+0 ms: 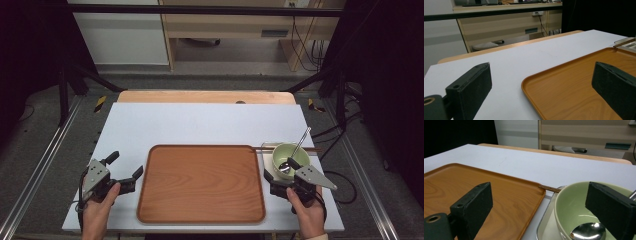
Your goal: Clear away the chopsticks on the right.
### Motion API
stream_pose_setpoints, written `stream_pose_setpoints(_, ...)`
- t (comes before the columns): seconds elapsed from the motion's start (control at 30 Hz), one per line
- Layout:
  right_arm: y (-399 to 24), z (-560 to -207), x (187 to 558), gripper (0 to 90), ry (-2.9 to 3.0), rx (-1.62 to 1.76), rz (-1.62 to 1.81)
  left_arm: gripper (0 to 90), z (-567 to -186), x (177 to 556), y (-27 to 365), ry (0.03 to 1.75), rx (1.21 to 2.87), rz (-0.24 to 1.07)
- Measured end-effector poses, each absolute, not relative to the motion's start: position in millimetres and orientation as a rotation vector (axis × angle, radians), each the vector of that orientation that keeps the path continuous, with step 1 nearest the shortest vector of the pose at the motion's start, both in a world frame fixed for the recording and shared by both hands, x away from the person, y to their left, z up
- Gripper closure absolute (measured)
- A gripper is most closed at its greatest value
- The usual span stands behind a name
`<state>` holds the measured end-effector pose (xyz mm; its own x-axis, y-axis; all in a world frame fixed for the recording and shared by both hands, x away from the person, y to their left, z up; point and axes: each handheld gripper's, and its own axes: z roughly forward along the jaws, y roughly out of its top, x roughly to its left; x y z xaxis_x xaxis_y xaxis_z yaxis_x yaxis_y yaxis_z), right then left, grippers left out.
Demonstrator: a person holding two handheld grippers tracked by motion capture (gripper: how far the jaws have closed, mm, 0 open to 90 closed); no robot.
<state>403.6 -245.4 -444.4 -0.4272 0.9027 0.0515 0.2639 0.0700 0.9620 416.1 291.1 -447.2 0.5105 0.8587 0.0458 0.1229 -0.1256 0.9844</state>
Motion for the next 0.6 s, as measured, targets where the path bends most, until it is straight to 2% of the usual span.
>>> stream_pose_setpoints(0.27,-254,-441,395,11.7,1.753,1.175,1.350,2.4,-451,414,294,0.866,1.578,0.790)
stream_pose_setpoints(0.6,-287,-435,374,15.5,1.688,1.258,1.244,2.3,-455,413,298,0.878,1.586,0.806)
